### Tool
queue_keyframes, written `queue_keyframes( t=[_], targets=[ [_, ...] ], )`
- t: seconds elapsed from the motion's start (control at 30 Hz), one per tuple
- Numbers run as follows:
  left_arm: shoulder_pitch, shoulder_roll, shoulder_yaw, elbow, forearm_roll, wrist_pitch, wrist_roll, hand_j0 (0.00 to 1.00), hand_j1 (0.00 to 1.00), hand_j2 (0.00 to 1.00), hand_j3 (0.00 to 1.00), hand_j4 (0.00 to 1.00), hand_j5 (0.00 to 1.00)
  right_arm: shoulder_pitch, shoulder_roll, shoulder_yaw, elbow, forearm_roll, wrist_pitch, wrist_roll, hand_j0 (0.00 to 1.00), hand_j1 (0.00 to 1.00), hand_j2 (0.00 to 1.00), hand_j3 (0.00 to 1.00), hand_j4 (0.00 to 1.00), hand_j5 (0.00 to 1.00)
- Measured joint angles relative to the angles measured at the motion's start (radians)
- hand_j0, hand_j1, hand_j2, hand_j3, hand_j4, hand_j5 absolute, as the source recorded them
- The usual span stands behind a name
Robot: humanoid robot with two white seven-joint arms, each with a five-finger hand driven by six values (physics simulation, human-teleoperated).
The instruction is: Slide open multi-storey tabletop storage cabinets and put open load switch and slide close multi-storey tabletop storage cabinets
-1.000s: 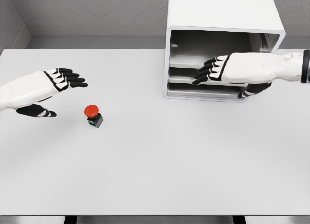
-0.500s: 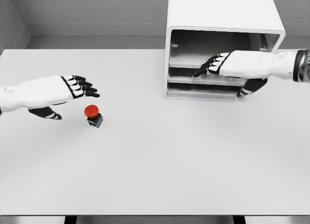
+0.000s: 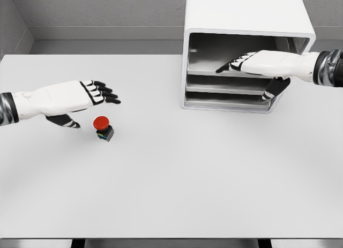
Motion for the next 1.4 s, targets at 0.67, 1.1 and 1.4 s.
queue_keyframes(
  t=[0.67,1.1,1.4],
  targets=[
    [0.000,-0.009,-0.017,0.056,-0.007,-0.001,0.007,1.00,1.00,1.00,1.00,1.00,1.00,0.000,0.061,0.019,0.106,0.015,0.021,0.000,1.00,1.00,1.00,1.00,1.00,1.00],
    [-0.012,0.011,-0.045,0.064,0.035,0.000,0.013,1.00,1.00,1.00,1.00,1.00,1.00,0.002,0.068,0.030,0.095,0.047,0.013,-0.003,1.00,1.00,1.00,1.00,1.00,1.00],
    [-0.012,0.034,-0.046,0.055,0.083,0.000,0.014,1.00,1.00,1.00,1.00,1.00,1.00,0.000,0.045,0.038,0.051,0.110,-0.027,-0.004,1.00,1.00,1.00,1.00,1.00,1.00]
  ],
)
